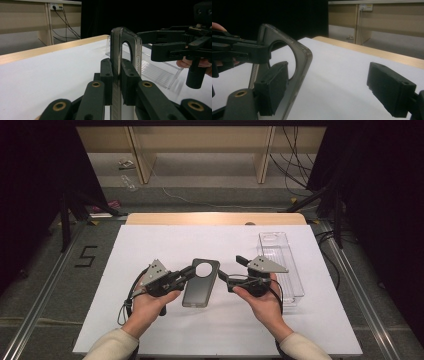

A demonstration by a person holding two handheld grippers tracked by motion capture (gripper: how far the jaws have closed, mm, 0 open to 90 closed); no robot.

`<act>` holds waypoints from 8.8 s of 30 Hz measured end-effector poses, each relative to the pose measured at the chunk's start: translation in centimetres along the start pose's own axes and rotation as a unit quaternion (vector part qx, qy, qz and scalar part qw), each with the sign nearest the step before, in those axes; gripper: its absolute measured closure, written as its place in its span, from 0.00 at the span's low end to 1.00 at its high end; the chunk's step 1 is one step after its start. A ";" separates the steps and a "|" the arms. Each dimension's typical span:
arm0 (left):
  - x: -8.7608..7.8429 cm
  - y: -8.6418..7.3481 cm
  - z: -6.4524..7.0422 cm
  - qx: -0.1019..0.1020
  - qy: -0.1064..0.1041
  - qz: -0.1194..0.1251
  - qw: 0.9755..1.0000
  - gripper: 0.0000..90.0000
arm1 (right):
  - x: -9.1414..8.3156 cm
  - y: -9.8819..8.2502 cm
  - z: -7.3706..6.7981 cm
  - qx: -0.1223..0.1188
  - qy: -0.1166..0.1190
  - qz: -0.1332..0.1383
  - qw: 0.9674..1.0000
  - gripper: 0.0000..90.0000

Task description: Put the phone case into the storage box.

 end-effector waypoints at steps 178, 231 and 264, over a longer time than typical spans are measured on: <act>-2.8 -1.6 -1.2 0.054 0.015 -0.119 0.991 0.00 | -3.6 4.8 2.9 0.059 -0.101 0.024 0.993 0.98; -2.7 -1.6 -1.4 0.052 0.016 -0.119 0.991 0.00 | -5.3 7.0 5.7 0.080 -0.125 0.053 0.987 0.98; -2.8 -1.6 -1.5 0.051 0.021 -0.119 0.991 0.00 | -6.2 8.3 6.9 0.085 -0.145 0.073 0.983 0.98</act>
Point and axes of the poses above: each handheld gripper's, and its own axes: x roughly forward along the jaws, y roughly out of its top, z roughly to its right, the point moved 3 cm from there along x, roughly forward along the jaws, and after that the axes turned 12 degrees about x, right-handed, at the moved point
